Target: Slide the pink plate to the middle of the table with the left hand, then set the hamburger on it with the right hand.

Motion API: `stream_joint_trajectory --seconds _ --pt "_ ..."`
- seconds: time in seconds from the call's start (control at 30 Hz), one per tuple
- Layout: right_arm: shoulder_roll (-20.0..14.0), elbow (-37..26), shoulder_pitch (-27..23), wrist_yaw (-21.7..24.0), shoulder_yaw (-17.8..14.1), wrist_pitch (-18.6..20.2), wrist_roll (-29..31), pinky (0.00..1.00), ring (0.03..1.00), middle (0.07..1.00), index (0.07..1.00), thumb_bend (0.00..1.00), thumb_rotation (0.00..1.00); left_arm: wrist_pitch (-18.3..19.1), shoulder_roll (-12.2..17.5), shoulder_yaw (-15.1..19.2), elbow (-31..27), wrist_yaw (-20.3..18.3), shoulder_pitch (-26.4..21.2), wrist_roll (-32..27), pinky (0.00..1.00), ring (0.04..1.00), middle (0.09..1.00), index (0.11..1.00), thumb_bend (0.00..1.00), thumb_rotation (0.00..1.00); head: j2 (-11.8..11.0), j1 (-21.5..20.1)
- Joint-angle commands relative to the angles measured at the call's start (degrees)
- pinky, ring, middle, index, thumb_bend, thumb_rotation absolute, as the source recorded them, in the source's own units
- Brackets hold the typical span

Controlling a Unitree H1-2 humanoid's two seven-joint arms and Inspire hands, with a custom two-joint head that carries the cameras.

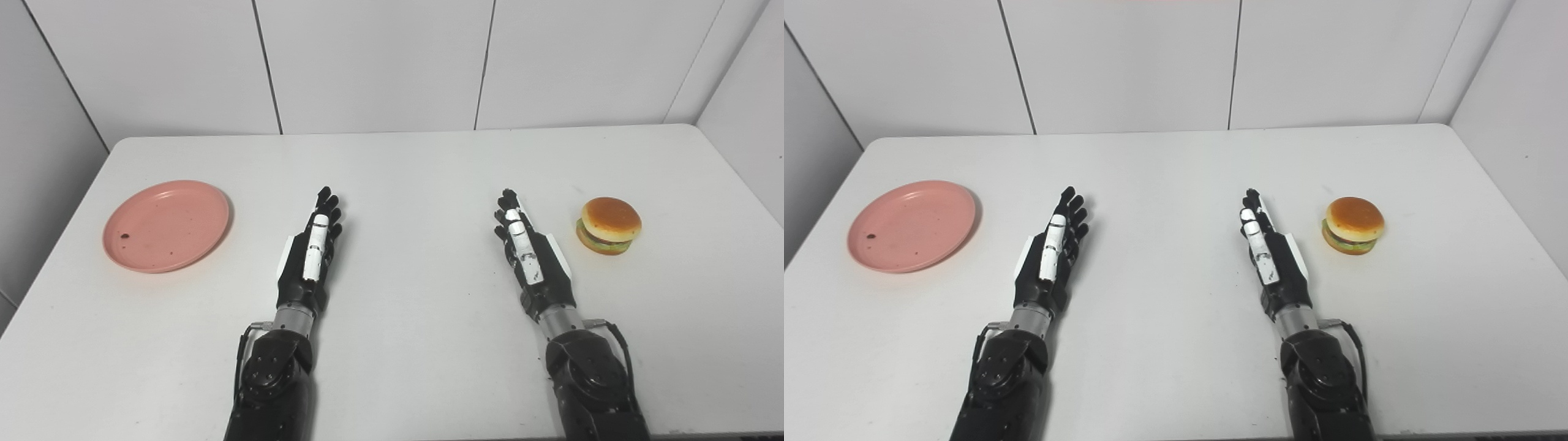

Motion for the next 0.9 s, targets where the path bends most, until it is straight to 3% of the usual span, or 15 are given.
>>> stream_joint_trajectory --seconds 0.0,0.13,0.33,0.87 --pt "0.04 -1.07 -2.60 0.11 -0.21 -2.61 0.43 1.00 1.000 1.000 1.000 0.49 0.94 0.27 -0.18 0.34 -0.18 0.08 -0.68 -0.32 1.00 1.000 1.000 1.000 0.42 1.00 0.06 0.03" --pt "0.14 -1.14 -2.52 0.21 -0.24 -2.21 0.66 1.00 1.000 1.000 1.000 0.53 0.92 0.28 -0.07 0.32 -0.20 -0.06 -0.73 -0.33 1.00 1.000 1.000 1.000 0.41 1.00 -0.01 0.06" --pt "0.07 -1.09 -2.44 -0.26 -0.14 -2.95 -0.21 1.00 1.000 1.000 1.000 0.48 0.94 0.01 0.23 -0.01 -0.26 -0.07 -0.51 0.31 1.00 1.000 1.000 1.000 0.42 1.00 0.00 0.29" --pt "0.30 -1.74 -2.35 -0.18 -0.27 -2.29 0.21 1.00 1.000 1.000 1.000 0.47 0.92 -0.01 0.24 -0.19 -0.35 -0.22 -0.32 0.30 1.00 1.000 1.000 1.000 0.43 1.00 0.09 0.17"
